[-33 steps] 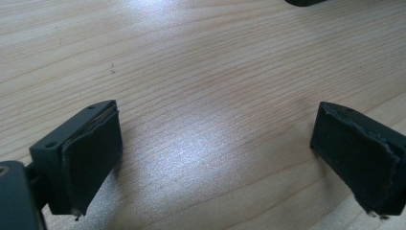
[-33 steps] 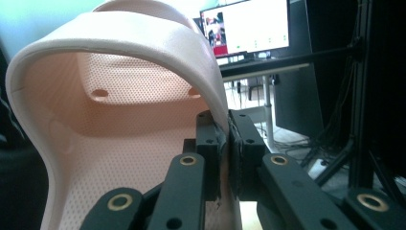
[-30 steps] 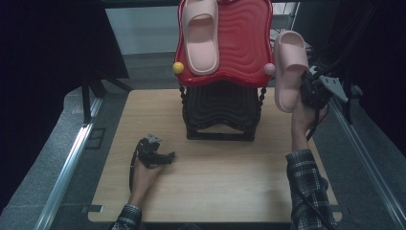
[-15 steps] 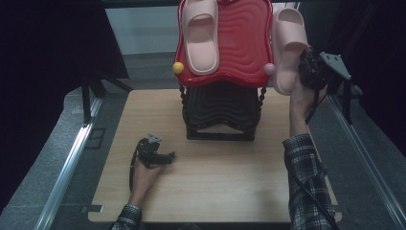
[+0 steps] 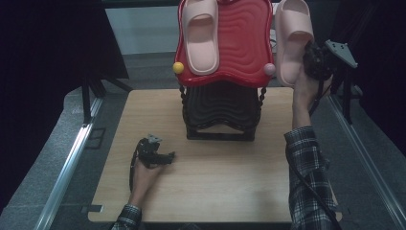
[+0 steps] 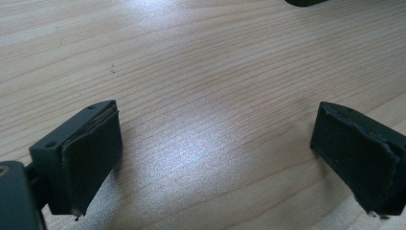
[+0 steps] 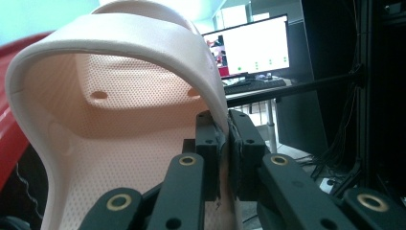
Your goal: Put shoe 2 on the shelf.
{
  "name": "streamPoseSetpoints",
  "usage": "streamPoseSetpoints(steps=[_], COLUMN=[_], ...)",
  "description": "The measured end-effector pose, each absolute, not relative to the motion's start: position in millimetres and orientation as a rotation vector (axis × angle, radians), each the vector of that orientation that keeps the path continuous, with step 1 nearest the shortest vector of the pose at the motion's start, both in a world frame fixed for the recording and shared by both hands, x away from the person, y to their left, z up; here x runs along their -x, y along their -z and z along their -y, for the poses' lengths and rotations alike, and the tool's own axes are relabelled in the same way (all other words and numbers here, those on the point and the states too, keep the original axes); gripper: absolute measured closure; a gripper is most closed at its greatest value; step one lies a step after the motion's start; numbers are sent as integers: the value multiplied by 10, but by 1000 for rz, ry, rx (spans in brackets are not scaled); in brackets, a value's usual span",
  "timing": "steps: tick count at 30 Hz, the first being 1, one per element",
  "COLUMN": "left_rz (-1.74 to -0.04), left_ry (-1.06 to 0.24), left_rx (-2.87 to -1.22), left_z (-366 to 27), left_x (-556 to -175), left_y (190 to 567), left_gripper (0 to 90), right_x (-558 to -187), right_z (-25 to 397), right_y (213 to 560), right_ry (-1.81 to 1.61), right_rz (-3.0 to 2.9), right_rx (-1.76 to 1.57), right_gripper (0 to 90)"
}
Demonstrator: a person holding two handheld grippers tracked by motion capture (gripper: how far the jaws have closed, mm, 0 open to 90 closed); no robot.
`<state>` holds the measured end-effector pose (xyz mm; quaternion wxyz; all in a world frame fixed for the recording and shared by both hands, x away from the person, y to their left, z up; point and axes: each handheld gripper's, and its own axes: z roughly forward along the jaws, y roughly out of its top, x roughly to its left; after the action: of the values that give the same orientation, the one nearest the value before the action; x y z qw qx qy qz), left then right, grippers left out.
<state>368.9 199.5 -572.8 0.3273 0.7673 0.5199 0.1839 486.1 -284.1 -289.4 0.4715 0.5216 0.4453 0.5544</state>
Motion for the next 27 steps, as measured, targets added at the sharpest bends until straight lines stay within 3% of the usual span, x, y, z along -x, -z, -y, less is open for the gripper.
streamPoseSetpoints(steps=[13,27], left_rz=[-1367,-1362], left_ry=[-479,-477], left_rx=[-2010,-2012], left_z=[-1992,-1987], left_x=[-3688,-3686], left_y=[5726,5726], left_gripper=[34,35], right_x=[-4788,-4892], right_z=[2709,2226], right_y=[2447,2104], right_ry=[-1364,-1346], right_rz=[-1053,-1096], right_rx=[-1225,-1176], right_gripper=[836,831])
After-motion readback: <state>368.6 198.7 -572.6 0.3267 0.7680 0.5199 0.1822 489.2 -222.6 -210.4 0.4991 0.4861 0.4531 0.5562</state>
